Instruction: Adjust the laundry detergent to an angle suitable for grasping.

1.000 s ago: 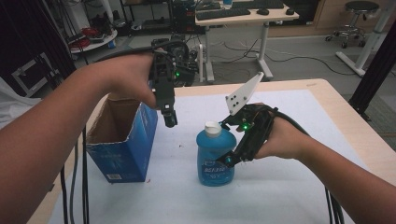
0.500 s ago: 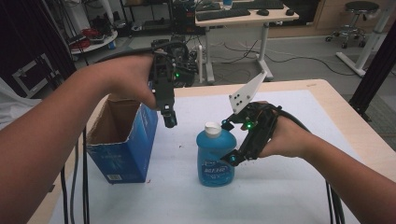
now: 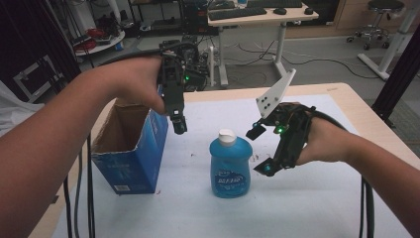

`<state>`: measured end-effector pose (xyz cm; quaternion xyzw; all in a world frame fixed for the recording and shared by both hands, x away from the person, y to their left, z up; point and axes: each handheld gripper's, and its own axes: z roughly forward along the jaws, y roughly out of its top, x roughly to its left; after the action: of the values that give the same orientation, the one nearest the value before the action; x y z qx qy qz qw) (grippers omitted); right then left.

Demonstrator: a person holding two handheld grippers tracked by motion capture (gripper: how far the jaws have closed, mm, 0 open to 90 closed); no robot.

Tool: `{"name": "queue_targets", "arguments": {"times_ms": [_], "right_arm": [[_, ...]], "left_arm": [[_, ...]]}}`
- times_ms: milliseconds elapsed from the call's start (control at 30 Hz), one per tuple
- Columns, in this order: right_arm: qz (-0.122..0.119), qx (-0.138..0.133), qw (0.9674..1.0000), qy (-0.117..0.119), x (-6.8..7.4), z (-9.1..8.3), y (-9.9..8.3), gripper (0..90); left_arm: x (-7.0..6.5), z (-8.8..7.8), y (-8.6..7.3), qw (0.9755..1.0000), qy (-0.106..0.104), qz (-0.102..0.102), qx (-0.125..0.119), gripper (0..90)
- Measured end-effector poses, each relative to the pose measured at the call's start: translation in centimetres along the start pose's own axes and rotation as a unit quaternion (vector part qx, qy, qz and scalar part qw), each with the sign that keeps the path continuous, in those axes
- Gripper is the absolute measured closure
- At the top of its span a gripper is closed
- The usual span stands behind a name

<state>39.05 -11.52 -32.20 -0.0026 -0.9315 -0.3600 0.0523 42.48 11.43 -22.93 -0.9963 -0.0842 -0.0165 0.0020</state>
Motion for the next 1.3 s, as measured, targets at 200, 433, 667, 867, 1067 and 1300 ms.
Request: {"name": "queue_targets", "arguments": {"times_ms": [200,433,667,867,1067,1300], "right_arm": [[-0.001,0.049,0.9985,-0.024,0.0,-3.3,1.1,0.7],[0.001,0.143,0.9892,-0.032,-0.4,-6.3,3.3,0.7],[0.004,0.243,0.9691,-0.040,-1.7,-8.2,5.5,0.9],[0.002,0.273,0.9602,-0.057,-2.4,-10.5,7.3,0.9],[-0.005,0.290,0.9540,-0.076,-1.8,-13.2,9.9,0.9],[-0.009,0.297,0.9520,-0.072,-1.5,-13.3,10.3,0.9]], "left_arm": [[0.1,0.0,0.0,1.0000,-0.001,0.004,-0.003,1.8],[0.1,0.2,0.2,1.0000,-0.003,0.004,-0.001,1.8],[-0.1,0.2,0.7,0.9999,-0.007,0.009,-0.007,1.8],[0.1,0.5,0.6,0.9999,-0.010,0.008,-0.005,1.8],[0.5,0.6,0.3,0.9999,-0.013,0.004,-0.005,1.8],[0.5,0.7,0.2,0.9999,-0.015,0.005,-0.007,1.8]]}}
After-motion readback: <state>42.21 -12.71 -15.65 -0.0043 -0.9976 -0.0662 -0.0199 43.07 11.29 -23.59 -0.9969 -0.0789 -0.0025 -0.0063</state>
